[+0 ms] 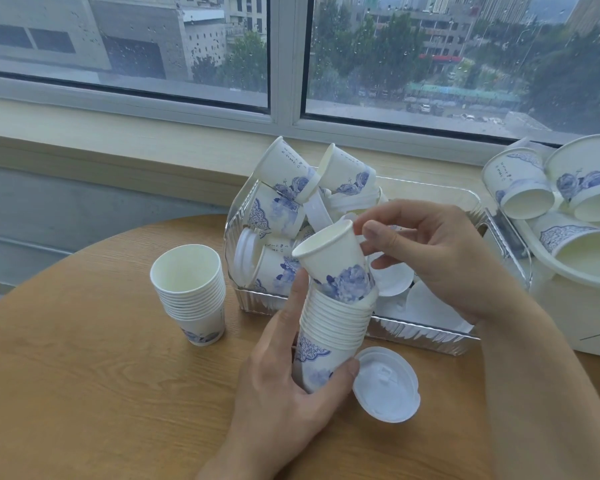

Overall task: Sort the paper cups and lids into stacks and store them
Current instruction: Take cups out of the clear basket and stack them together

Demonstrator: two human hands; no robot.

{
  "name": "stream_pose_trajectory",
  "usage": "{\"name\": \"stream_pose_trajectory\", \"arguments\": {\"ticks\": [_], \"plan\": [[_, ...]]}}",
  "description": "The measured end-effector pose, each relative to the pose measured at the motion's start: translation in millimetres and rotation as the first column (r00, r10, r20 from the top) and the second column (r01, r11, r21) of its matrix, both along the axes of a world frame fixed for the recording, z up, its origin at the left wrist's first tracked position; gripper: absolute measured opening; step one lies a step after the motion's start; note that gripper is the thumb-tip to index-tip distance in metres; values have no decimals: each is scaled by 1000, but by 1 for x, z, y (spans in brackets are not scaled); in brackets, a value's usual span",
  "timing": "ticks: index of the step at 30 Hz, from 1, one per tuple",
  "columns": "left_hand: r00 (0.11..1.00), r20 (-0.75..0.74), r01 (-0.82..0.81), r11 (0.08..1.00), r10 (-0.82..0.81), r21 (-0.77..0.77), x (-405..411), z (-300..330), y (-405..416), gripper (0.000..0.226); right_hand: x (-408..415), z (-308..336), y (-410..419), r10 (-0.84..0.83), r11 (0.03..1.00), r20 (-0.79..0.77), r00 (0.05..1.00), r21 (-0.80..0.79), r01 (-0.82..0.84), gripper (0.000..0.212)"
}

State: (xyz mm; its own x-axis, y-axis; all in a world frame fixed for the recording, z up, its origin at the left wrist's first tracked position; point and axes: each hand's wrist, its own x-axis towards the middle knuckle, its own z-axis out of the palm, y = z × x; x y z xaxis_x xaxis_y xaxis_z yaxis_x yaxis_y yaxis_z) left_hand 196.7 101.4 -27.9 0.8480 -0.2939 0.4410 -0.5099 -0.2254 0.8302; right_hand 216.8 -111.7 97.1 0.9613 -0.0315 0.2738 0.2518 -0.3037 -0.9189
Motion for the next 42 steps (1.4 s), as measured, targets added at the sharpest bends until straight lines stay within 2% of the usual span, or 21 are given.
{"name": "stream_pose_trajectory", "arguments": {"ticks": [4, 12, 17, 29, 32, 36, 39, 42], "plan": [[999, -2, 48, 999, -48, 2, -1, 1, 1, 109, 1, -1, 4, 51, 998, -22, 998, -21, -51, 37], [1000, -26, 8, 999, -8, -31, 0, 0, 2, 107, -3, -1, -5, 29, 998, -4, 1000, -51, -29, 19], [1000, 18, -25, 999, 26, -45, 1, 1, 1, 105, -6, 1, -11, 41, 994, -74, 996, -102, -49, 16], [1000, 17, -20, 995, 22, -93, -2, 3, 2, 104, -9, -9, -13, 188, 975, -288, 939, -61, -214, 37], [1000, 2, -26, 995, 27, -101, 0, -2, 5, 102, -17, -17, 0, 133, 987, -293, 947, -51, -154, 35], [999, 16, -25, 988, 28, -152, 1, -4, 10, 95, -38, -37, 31, -41, 996, -250, 967, 62, 58, 30], [998, 48, -35, 988, 42, -149, 0, -2, 12, 90, -58, -56, 62, -9, 992, -185, 983, 123, 32, 45], [979, 201, -26, 1000, 27, -9, -5, 2, 18, 89, -71, -74, 89, -98, 976, -233, 967, 167, 139, 58]]}}
